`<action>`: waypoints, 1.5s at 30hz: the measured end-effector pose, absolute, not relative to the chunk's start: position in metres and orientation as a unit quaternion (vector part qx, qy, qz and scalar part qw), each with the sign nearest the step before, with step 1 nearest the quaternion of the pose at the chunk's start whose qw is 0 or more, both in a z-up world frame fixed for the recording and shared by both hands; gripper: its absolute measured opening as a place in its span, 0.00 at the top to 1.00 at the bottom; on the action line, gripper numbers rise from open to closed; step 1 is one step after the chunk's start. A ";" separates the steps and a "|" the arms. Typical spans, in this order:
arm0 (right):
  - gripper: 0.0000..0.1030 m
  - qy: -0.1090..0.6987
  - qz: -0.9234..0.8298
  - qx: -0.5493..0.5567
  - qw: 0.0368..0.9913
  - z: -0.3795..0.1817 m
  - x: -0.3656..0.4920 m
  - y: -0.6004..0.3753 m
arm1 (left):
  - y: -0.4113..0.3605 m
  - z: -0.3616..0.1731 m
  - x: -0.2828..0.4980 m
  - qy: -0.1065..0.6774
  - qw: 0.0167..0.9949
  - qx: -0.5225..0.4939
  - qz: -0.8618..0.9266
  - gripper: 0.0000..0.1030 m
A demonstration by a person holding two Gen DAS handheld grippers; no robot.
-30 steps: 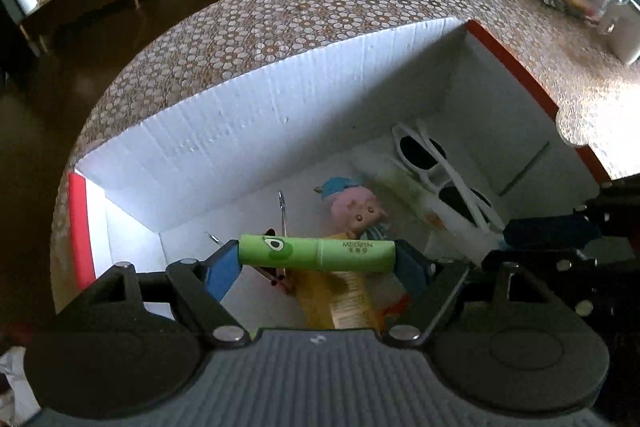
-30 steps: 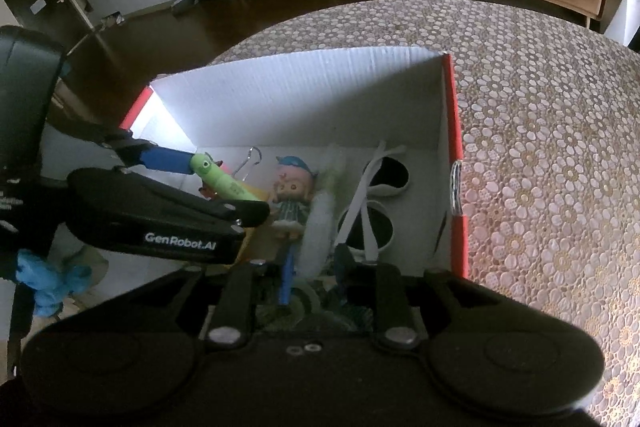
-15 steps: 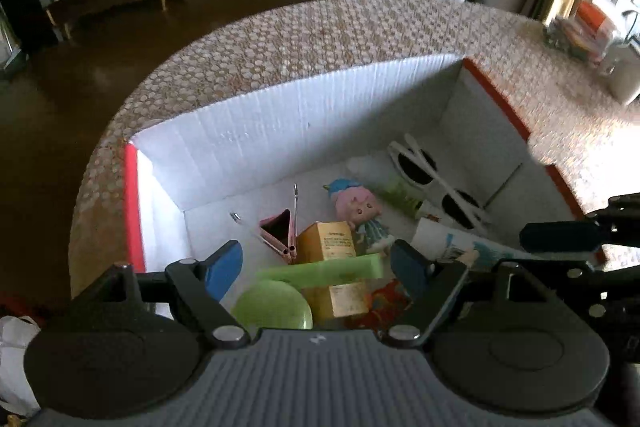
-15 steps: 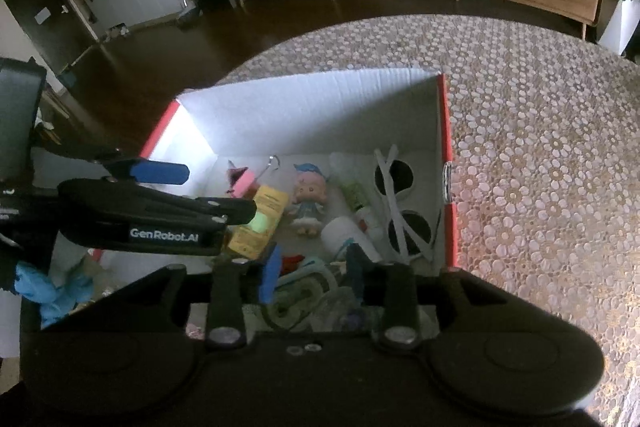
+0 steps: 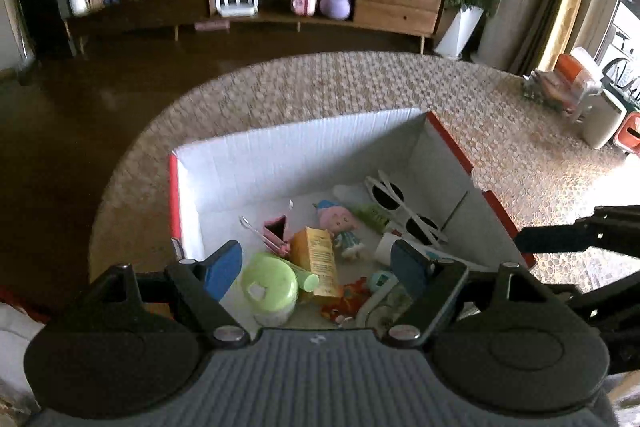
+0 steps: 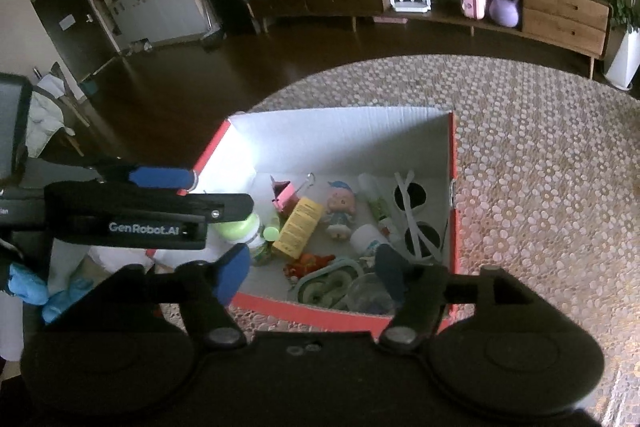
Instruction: Organize rigid objects
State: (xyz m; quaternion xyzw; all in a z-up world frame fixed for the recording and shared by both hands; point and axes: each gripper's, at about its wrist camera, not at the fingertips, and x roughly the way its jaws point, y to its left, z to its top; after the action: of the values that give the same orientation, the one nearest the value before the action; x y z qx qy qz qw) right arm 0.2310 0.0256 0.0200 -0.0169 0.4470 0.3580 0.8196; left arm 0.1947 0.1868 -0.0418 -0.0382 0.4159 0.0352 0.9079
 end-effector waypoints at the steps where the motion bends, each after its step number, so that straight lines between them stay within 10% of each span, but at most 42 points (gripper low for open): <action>1: 0.21 0.443 0.359 -0.016 0.821 0.022 0.229 0.024 | 0.185 -0.039 0.190 0.409 0.911 -0.030 0.041 0.18; 11: 0.00 0.372 0.395 0.007 0.840 0.041 0.203 0.003 | 0.174 -0.020 0.148 0.367 0.928 -0.042 0.052 0.02; 45: 0.00 0.294 0.395 0.006 0.870 0.043 0.155 -0.033 | 0.129 -0.012 0.077 0.322 0.940 -0.057 0.103 0.01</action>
State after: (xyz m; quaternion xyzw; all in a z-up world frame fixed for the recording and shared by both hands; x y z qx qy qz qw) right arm 0.1546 -0.0327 0.0432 0.0060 0.2935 0.3954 0.8703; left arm 0.0766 0.1293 -0.0124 -0.0567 0.3218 0.1028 0.9395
